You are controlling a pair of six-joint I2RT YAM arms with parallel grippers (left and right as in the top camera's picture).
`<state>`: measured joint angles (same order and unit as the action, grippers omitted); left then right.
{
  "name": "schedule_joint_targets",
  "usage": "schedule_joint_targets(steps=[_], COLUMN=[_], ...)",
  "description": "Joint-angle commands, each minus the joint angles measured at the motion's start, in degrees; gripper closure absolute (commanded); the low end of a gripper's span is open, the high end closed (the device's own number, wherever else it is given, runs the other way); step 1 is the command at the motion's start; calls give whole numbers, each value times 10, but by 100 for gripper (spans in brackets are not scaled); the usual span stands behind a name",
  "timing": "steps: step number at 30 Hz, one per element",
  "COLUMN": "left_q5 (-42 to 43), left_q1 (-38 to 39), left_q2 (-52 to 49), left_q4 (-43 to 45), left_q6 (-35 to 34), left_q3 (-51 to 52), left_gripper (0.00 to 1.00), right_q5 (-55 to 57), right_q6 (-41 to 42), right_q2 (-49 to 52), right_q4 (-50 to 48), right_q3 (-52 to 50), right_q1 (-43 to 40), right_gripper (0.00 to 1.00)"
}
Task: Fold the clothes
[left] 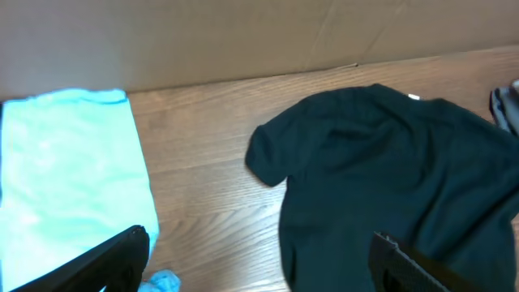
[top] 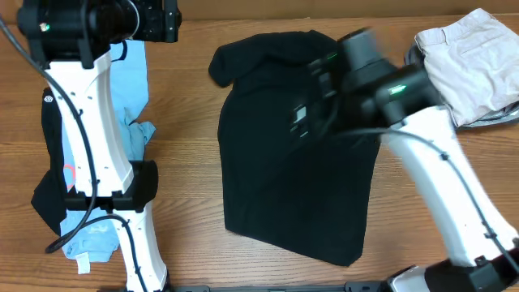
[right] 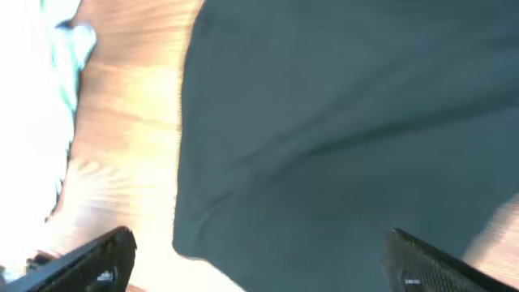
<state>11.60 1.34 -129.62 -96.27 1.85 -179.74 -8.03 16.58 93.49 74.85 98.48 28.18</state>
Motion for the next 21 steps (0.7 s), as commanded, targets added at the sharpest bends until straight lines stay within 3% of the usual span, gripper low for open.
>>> schedule_joint_targets(steps=[1, 8, 12, 21], left_q5=[14, 37, 76, 79], left_q1=[-7, -5, 1, 42], left_q2=[-45, -131, -223, -352], left_q4=[9, 74, 116, 199], left_q6=[70, 84, 85, 104], left_q3=[8, 38, 39, 39], left_gripper=[10, 12, 16, 16], right_q5=[20, 24, 72, 80], right_q6=[39, 34, 27, 48], right_q2=[4, 19, 65, 94], right_q4=[-63, -206, -197, -181], right_q3=[-88, -228, -259, -260], right_q1=[84, 203, 236, 218], right_gripper=[0, 0, 0, 1])
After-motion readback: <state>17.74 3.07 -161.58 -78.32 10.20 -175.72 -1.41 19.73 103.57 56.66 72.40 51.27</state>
